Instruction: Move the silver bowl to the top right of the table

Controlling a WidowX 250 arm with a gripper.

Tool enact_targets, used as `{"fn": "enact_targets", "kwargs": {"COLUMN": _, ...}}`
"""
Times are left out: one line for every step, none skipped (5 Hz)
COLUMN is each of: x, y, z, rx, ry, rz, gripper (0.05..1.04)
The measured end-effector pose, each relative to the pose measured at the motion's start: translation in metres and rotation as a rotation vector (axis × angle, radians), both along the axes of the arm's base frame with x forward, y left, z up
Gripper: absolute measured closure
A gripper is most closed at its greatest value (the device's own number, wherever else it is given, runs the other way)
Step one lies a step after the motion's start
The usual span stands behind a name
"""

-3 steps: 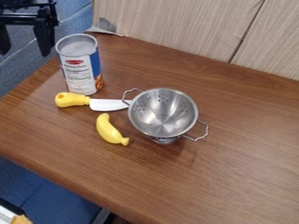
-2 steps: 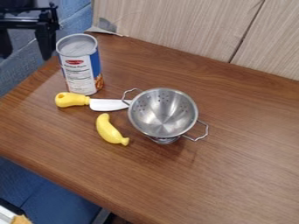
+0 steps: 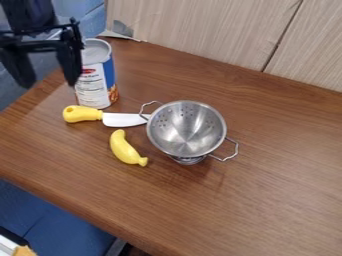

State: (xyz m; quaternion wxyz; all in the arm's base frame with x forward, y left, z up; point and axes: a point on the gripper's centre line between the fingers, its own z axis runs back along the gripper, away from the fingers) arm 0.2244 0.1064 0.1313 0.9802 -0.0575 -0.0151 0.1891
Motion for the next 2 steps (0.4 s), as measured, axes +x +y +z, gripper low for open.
{"fn": "enact_targets", "kwargs": {"x": -0.005, "y": -0.02, "z": -0.016, "rx": -0.091, "ry": -0.034, "rz": -0.081, "gripper": 0.083}}
{"fn": "enact_targets", "kwargs": {"x": -0.007, "y": -0.042, "z": -0.035, "rx": -0.126, "ry": -0.062, "rz": -0.148, "gripper": 0.083}}
